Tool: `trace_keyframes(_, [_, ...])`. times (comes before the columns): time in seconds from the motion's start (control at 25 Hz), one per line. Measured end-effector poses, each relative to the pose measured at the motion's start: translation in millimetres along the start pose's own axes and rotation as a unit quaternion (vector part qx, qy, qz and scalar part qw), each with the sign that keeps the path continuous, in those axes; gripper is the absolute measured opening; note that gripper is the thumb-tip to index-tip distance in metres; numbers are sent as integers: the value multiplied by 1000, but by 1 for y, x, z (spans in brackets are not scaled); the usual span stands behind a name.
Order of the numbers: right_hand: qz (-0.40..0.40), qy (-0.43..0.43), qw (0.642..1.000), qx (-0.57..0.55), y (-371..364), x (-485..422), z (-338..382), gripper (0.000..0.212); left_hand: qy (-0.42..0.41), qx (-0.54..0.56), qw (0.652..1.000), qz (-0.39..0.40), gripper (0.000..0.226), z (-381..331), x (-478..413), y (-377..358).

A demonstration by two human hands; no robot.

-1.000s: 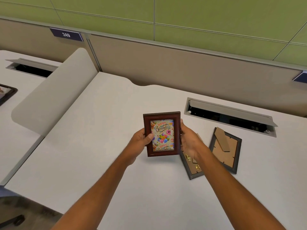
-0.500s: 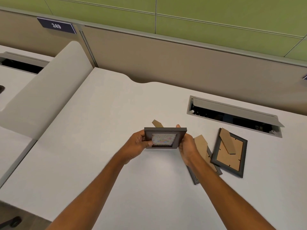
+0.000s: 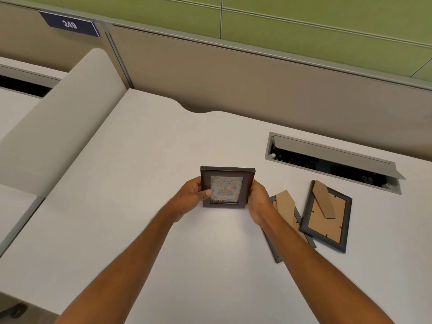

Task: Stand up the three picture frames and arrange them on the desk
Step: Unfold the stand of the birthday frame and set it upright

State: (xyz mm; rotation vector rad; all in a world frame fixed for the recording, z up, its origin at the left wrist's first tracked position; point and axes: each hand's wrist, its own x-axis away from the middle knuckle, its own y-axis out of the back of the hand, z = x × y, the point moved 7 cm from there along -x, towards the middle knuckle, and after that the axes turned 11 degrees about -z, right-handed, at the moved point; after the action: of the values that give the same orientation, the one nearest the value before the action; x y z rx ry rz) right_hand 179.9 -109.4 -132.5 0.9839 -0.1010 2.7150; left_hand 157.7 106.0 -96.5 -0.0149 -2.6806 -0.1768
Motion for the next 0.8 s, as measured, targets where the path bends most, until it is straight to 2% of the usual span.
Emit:
trace_keyframes(0.12, [-15,-10,1000,-3,0,-3,-3,61,8,1,1000,4,34,1,-3,0])
trace_keyframes(0.28, [-20,-18,999,-18,-2,-3,-3,47,8,14,1000,2,33,3,-7,-1])
trace_keyframes(0.56, [18,-38,998,-39,-10,-1,-8,54,15,28,999,6,30,6,-13,-1])
trace_keyframes(0.8, [26,-43,995,-82,-3,-2,-7,54,14,47,999,2,37,15,-10,0])
